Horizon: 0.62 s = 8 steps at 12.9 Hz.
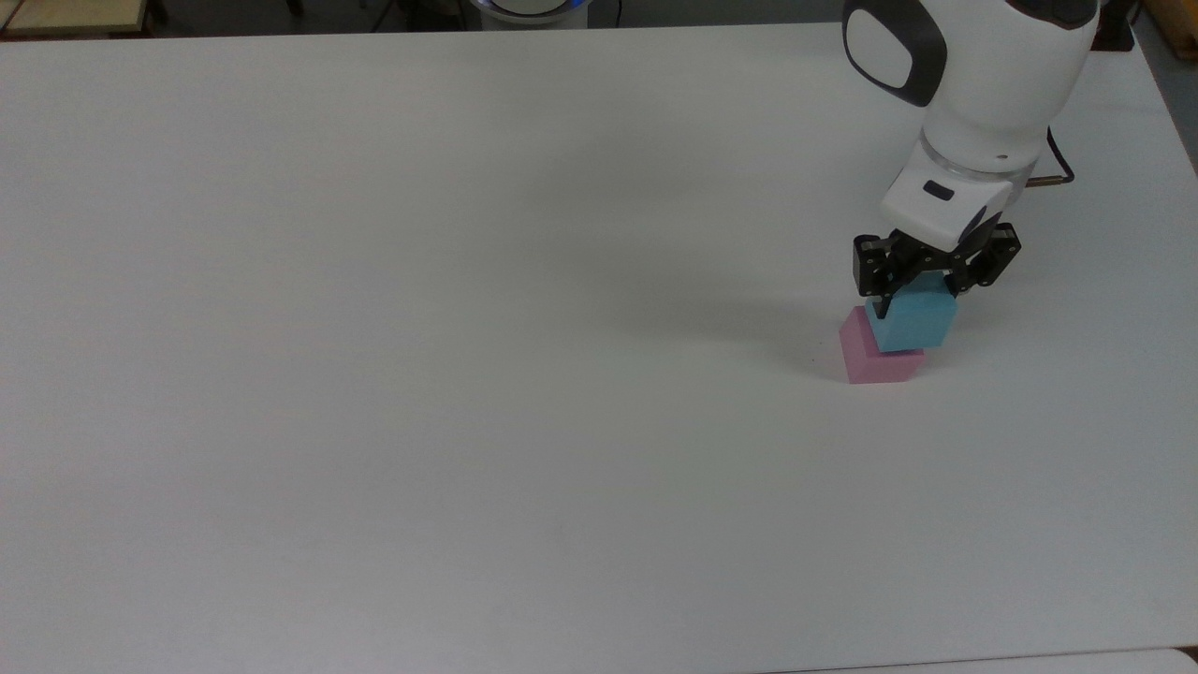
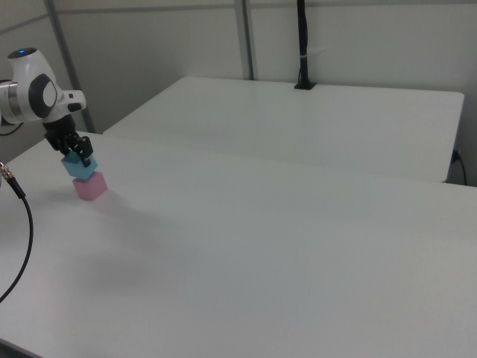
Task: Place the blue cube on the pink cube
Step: 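Set the light blue cube onto the pink cube and open the gripper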
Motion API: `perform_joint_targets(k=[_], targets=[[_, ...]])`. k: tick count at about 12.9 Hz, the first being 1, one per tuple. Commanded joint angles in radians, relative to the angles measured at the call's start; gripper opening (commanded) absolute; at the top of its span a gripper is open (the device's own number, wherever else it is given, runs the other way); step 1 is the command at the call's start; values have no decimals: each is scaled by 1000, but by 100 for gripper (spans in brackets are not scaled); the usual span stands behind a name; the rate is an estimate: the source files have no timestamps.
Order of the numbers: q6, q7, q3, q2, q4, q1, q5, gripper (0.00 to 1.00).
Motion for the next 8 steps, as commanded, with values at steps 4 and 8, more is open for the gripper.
perform_joint_targets(k=[4,8], targets=[[-18,-6,0,5,21,7,-10,73],[-17,-6,0,5,18,10,-12,80]])
